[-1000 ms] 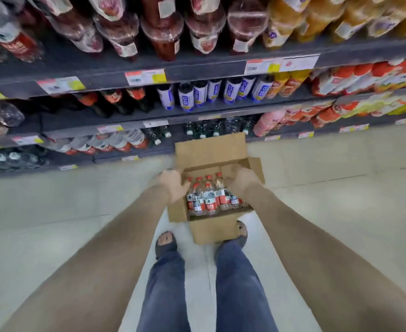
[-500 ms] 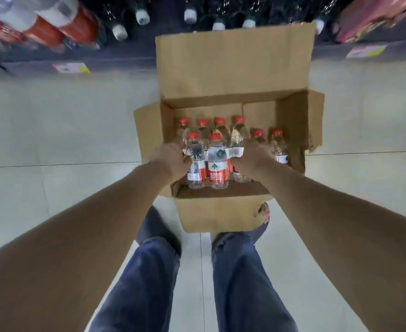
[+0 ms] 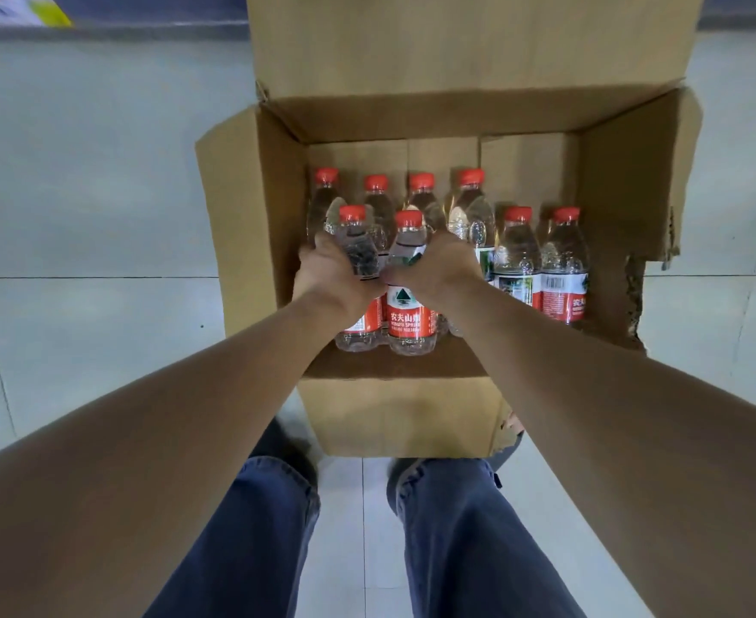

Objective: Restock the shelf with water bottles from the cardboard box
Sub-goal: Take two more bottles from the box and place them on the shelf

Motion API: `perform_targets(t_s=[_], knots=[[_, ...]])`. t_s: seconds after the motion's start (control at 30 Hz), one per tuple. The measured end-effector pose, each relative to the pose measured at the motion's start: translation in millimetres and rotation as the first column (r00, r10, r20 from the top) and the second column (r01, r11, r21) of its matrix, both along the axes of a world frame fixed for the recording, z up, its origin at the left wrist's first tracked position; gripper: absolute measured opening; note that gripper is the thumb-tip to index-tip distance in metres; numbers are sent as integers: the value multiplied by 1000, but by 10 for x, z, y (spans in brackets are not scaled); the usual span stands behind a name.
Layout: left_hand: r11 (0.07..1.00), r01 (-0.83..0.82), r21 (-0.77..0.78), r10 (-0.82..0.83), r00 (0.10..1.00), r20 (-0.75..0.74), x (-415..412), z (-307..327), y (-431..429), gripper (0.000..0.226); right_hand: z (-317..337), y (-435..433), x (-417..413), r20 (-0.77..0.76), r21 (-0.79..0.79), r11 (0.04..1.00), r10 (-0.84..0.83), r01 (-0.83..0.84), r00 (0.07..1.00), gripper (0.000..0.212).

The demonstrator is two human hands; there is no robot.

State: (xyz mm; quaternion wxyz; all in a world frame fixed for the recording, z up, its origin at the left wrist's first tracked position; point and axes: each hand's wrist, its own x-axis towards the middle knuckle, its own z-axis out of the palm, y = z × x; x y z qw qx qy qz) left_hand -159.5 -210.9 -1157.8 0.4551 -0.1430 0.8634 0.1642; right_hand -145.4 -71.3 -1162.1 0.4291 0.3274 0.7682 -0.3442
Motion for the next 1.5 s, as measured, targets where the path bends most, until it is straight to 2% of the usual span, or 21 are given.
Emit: perform_targets(t_s=[0.07,0.13,0.23,0.37,0.5,0.53,0.6,0.73,0.87,1.0,1.13,1.2,1.33,1.43,1.5], knots=[[999,-29,-17,29,999,16,21,-9,15,100,25,-7,36,-8,-3,998,-66,66,998,62],[1000,20,-11,-19,999,42,42,-3,-10,100,74,19,107,-36,-41,987,-157,156,987,51],[988,37,149,-42,999,32,43,81,-110,102,250,115,216,-101,-110,970,-229,218,968,37],[963,42,267,-37,999,-22,-59,379,-274,98,640,272,288,-219,-146,948,-309,282,926,46],[945,32,327,-2,996,-92,-281,1041,-384,71,1195,334,211,-335,-160,922,-386,352,859,52],[936,36,350,5,993,-117,-346,1221,-437,72,1387,314,158,-362,-157,928,-373,339,854,52],[923,60,380,8,985,-173,-482,1648,-530,76,1787,231,39,-401,-144,936,-351,320,846,53],[894,50,445,73,964,-255,-736,2549,-777,63,2733,-18,-218,-459,-137,961,-276,240,844,56],[870,54,490,143,924,-356,-878,3656,-1148,63,3912,-366,-414,-533,-159,972,-234,175,813,55],[872,146,468,99,882,-460,-965,4904,-1642,65,5201,-815,-509,-595,-180,979,-186,96,782,47],[873,197,446,87,837,-540,-965,6110,-2145,53,6458,-1284,-458,-690,-166,979,-202,120,695,51],[881,165,444,133,813,-566,-941,6640,-2512,50,7041,-1550,-441,-715,-148,985,-170,91,678,50],[892,173,417,162,739,-654,-826,7575,-3296,52,8073,-2130,-443,-770,-76,994,-11,-75,638,64],[897,208,390,159,671,-724,-704,8246,-3818,52,8766,-2610,-437,-825,-43,979,79,-202,560,65],[902,235,362,147,622,-769,-562,8662,-4151,57,9174,-2949,-332,-865,-61,966,75,-252,497,62]])
